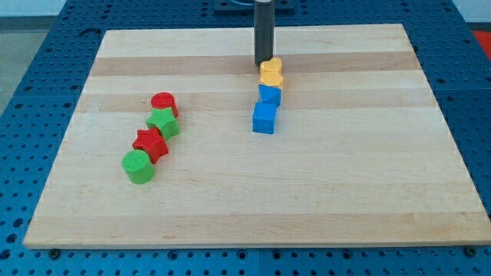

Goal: Move your arm closer to the red circle

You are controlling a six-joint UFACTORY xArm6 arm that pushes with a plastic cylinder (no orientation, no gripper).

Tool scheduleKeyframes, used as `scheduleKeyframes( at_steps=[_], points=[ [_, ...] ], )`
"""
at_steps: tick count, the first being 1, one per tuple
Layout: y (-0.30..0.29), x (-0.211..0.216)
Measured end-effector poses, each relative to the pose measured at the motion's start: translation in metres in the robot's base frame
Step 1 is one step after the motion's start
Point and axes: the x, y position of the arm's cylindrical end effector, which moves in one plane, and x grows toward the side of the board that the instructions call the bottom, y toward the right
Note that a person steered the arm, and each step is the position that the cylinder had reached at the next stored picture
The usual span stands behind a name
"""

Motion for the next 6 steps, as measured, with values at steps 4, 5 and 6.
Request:
scheduleKeyframes(
  at_steps=[4, 5, 6],
  points=[
    [-0.171, 0.087],
    [-0.211, 0.119],
    [-0.229, 0.13]
  ],
)
